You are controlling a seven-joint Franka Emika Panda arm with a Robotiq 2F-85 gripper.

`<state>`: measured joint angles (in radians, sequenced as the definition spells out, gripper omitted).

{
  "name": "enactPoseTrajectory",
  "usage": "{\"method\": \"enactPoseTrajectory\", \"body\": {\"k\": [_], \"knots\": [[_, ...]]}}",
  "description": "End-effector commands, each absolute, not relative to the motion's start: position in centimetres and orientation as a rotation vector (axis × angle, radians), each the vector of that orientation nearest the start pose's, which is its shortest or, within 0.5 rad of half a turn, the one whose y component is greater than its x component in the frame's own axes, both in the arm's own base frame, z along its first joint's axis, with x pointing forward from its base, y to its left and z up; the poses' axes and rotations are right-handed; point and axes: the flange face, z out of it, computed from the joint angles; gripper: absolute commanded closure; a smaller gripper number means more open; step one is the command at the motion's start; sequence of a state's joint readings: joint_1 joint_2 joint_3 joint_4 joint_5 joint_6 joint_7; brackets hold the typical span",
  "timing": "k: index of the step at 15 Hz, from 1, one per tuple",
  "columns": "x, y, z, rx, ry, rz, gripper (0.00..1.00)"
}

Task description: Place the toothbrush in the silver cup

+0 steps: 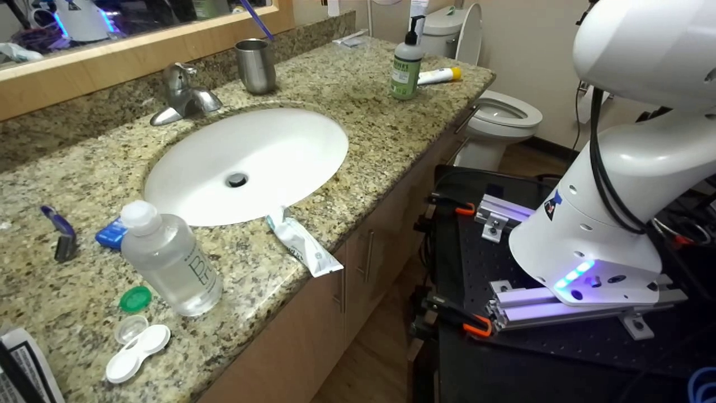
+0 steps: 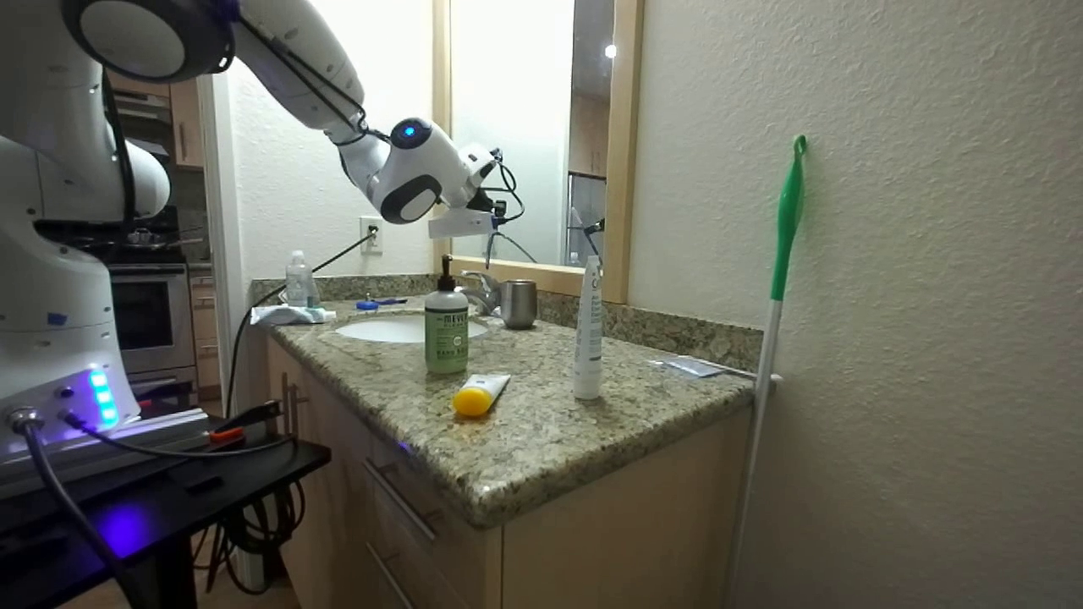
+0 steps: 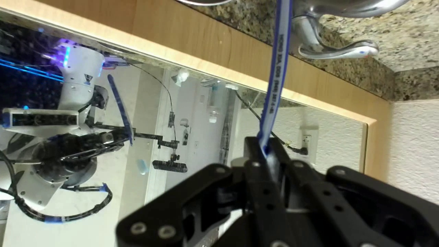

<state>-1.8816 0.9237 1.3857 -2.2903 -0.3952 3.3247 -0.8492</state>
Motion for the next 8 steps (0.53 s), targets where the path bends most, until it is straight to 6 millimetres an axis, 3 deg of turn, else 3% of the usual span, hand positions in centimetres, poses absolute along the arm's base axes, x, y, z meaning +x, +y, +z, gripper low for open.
{"method": "enactPoseTrajectory", "body": {"k": [1, 8], "knots": [[48.1, -31.2, 36.7, -2.612, -0.331, -1.771, 0.97], [52.2, -31.6, 36.1, -2.503, -0.252, -1.959, 0.97]]}}
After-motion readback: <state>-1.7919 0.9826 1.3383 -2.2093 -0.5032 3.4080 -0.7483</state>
